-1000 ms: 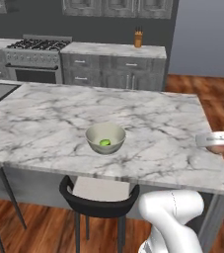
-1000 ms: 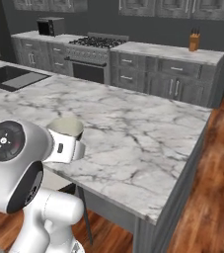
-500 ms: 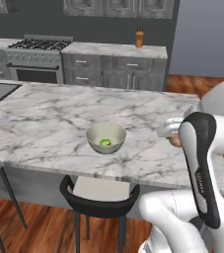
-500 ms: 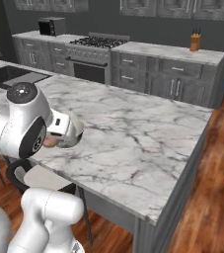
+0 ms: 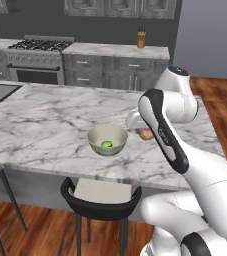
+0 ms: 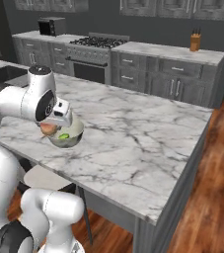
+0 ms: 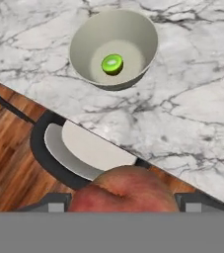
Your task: Retrieve the kiwi and peach from the fridge and place them into the bowl on the dining table.
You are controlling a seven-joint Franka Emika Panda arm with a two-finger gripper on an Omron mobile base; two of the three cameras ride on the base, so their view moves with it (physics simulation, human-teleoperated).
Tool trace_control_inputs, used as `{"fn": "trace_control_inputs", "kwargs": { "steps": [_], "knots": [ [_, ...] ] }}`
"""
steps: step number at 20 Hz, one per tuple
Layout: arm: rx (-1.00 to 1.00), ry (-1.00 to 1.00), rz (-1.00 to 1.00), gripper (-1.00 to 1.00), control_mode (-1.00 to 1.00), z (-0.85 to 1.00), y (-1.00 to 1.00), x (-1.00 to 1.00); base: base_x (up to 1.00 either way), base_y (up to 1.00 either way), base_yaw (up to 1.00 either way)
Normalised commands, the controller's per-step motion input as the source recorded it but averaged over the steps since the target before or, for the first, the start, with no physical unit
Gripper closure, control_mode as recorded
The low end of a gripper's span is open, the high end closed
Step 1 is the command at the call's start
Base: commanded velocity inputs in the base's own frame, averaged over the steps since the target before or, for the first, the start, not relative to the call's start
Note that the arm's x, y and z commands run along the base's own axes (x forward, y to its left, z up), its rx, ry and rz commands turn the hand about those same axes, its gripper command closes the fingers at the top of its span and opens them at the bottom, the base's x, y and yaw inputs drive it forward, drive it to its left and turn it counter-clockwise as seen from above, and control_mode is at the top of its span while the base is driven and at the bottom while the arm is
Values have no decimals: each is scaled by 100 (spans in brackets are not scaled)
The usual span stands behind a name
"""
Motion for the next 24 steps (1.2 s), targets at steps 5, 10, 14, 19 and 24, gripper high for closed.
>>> {"fn": "trace_control_inputs", "kwargs": {
  "steps": [5, 10, 14, 19, 24],
  "knots": [
    [0, 13, 7, 100, -100, -45, 37, 96, 0, 0, 0],
    [0, 7, 5, 100, -100, -49, 30, 88, 0, 0, 0],
    [0, 6, 3, 100, -100, -46, 32, 86, 0, 0, 0],
    [0, 6, 3, 100, -100, -46, 28, 77, 0, 0, 0],
    [0, 5, 3, 100, -100, -45, 20, 69, 0, 0, 0]
  ]
}}
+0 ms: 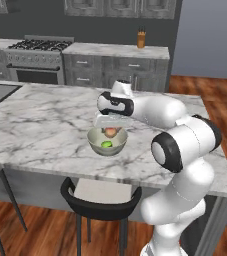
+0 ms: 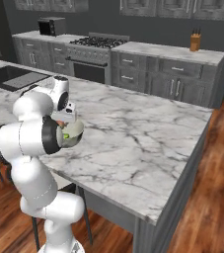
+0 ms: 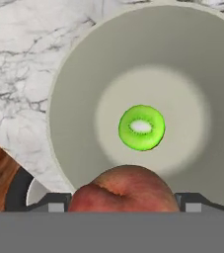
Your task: Retrieve the kiwi and peach from the fridge and place them into the bowl on the dining table.
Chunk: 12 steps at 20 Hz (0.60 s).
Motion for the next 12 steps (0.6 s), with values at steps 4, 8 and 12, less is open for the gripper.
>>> {"fn": "trace_control_inputs", "kwargs": {
  "steps": [4, 8, 12],
  "knots": [
    [0, 6, 2, 100, -100, -42, 14, 61, 0, 0, 0],
    [0, 6, 0, 100, -100, -35, 1, 37, 0, 0, 0],
    [0, 5, 0, 100, -100, -28, 0, 23, 0, 0, 0]
  ]
}}
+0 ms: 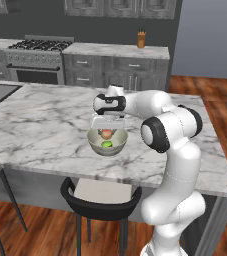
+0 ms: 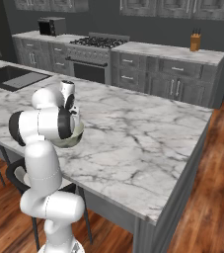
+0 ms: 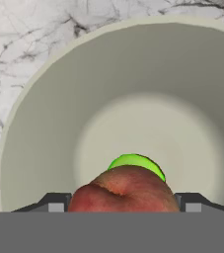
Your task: Retrieve the kiwi and peach from the fridge and place them into the bowl on the dining table.
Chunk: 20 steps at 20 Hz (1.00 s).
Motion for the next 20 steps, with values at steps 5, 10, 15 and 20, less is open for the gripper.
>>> {"fn": "trace_control_inputs", "kwargs": {
  "steps": [5, 10, 15, 20],
  "knots": [
    [0, 4, 0, 100, -100, -25, 0, 27, 0, 0, 0],
    [0, 3, 0, -100, -100, -18, 0, 17, 0, 0, 0],
    [0, 0, 0, -100, -100, 20, 0, -4, 0, 0, 0],
    [0, -11, 0, -100, -100, 83, -1, -52, 0, 0, 0]
  ]
}}
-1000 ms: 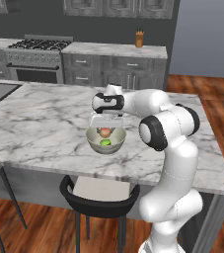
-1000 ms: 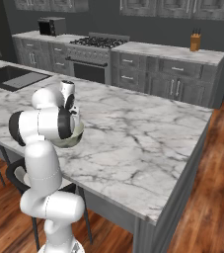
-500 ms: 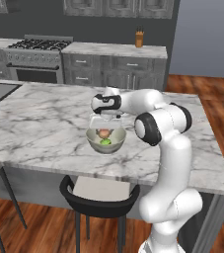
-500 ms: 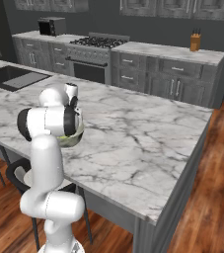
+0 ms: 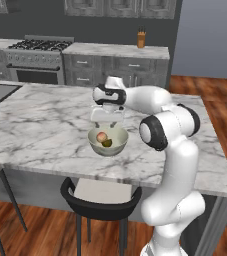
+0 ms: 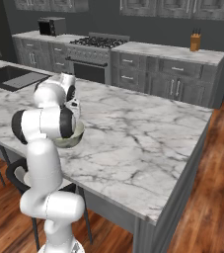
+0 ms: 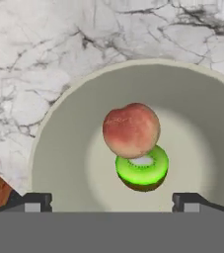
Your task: Retrieve the kiwi and peach from the fridge and place them into the bowl on the dining table.
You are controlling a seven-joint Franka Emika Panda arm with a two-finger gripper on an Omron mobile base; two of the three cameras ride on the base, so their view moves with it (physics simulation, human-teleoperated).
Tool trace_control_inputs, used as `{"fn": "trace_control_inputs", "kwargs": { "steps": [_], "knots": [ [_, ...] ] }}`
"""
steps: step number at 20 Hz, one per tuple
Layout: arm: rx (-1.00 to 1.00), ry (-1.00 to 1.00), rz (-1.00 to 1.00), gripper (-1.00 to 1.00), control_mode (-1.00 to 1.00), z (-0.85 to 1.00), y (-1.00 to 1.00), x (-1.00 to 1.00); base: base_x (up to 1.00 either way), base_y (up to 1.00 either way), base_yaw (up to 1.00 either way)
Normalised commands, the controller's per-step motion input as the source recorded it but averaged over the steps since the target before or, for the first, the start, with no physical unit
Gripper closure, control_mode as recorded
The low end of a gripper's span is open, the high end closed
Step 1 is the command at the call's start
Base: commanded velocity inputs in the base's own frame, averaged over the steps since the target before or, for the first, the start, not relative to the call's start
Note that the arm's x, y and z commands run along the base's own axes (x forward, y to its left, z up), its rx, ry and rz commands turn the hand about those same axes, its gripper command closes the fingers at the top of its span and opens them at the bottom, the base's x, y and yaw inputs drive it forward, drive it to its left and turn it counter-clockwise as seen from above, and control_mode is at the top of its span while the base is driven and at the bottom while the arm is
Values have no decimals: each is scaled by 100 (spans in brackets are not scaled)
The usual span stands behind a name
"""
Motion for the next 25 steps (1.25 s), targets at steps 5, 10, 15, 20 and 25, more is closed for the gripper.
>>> {"fn": "trace_control_inputs", "kwargs": {
  "steps": [5, 10, 15, 20, 25],
  "knots": [
    [0, -16, 0, -100, -100, 99, -34, -71, 0, 0, 0],
    [0, -32, 0, -100, -100, 96, -67, -100, 0, 0, 0],
    [0, -46, 0, -100, -100, 99, -67, -100, 0, 0, 0],
    [0, -50, 0, -100, -100, 100, -58, -100, 0, 0, 0],
    [1, -45, 0, -100, -100, 87, -59, -100, 0, 0, 0]
  ]
}}
